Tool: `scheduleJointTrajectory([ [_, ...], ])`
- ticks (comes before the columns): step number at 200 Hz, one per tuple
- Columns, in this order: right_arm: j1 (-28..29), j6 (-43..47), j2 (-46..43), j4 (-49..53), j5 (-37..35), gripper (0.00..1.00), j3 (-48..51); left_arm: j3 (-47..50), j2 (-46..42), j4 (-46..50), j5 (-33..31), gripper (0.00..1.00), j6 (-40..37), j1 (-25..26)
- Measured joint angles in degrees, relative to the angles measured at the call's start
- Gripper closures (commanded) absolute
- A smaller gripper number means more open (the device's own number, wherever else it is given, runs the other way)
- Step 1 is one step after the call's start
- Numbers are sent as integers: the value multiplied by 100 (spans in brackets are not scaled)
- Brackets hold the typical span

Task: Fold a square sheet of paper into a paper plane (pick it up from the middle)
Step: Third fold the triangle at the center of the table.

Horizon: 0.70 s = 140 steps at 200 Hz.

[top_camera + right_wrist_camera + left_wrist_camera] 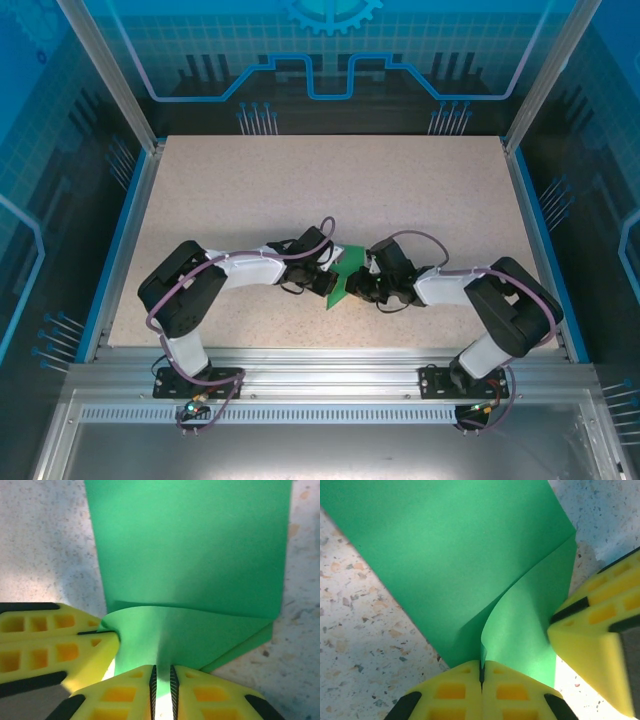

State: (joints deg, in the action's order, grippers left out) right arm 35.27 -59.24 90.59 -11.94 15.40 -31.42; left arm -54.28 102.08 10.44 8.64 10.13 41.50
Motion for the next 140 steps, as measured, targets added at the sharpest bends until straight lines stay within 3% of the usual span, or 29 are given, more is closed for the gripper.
scheduleJointTrajectory([
  [140, 345, -289, -802, -42, -328, 82, 302, -238, 195, 68, 192, 100, 2, -52],
])
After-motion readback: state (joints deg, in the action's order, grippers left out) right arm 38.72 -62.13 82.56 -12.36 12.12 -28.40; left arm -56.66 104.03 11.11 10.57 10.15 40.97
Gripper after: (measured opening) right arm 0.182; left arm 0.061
